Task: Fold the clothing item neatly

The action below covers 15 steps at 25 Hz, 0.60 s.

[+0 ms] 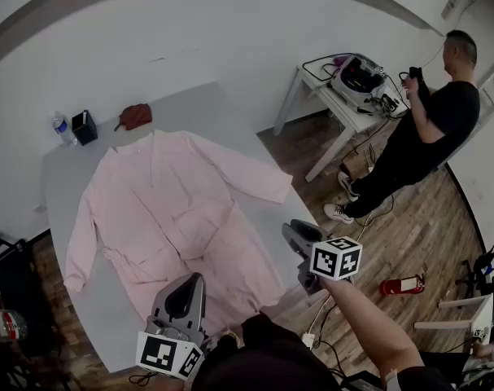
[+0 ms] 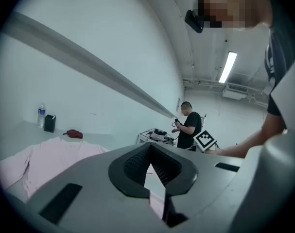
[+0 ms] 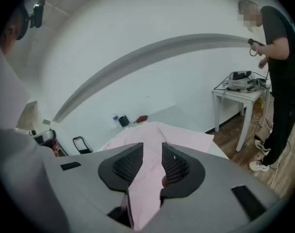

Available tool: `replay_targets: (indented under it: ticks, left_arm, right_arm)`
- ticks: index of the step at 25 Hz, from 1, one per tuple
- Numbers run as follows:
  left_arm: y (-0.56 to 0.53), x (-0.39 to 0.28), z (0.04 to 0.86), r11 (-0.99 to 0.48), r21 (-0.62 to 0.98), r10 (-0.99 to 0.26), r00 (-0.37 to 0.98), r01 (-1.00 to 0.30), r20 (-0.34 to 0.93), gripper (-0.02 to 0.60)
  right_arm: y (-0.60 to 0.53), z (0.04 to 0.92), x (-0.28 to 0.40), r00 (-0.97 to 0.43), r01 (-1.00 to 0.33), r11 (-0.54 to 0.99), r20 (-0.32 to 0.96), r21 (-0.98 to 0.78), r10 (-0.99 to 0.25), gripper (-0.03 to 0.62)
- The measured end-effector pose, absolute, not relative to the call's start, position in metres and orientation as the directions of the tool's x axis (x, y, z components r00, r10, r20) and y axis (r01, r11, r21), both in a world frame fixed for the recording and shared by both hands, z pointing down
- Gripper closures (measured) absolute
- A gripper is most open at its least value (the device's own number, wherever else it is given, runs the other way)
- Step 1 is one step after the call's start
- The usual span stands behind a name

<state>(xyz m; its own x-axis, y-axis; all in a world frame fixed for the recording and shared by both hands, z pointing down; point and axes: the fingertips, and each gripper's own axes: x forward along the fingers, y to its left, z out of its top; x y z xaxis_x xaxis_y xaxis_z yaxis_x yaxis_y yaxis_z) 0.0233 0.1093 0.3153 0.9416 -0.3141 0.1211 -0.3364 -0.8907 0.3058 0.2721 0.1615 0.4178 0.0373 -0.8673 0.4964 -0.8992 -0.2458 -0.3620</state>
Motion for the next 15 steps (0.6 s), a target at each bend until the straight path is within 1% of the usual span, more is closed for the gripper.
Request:
replay_targets:
  ticks: [4,8,11,15]
  left_arm:
    - [0.093,0.033,0.325,-0.888,0.299,-0.321,0.936,-0.350,0.142,0.577]
    - [0.073,0.041,0.336,-0.857,0.325,-0.352,0.915,-0.400,0.199,0.577]
    - [0.065,0.050,0.344,-0.847,0.328,-0.355,0.905,-0.418,0.234,0.577]
    - [0.061,0.066,0.354,-0.850,0.324,-0.342,0.903,-0.415,0.259,0.577]
  right_arm:
    - [0.140,0.461,0.357,0.096,-0.858,-0.346,0.543,-0.380,-0.835,0.483]
    - [0.112,0.508,0.433,0.123,-0.836,-0.409,0.602,-0.366,-0.789,0.465]
    - [0.091,0.547,0.473,0.097,-0.823,-0.427,0.649,-0.374,-0.755,0.456]
    - [0.071,0.592,0.506,0.024,-0.824,-0.409,0.698,-0.392,-0.716,0.434]
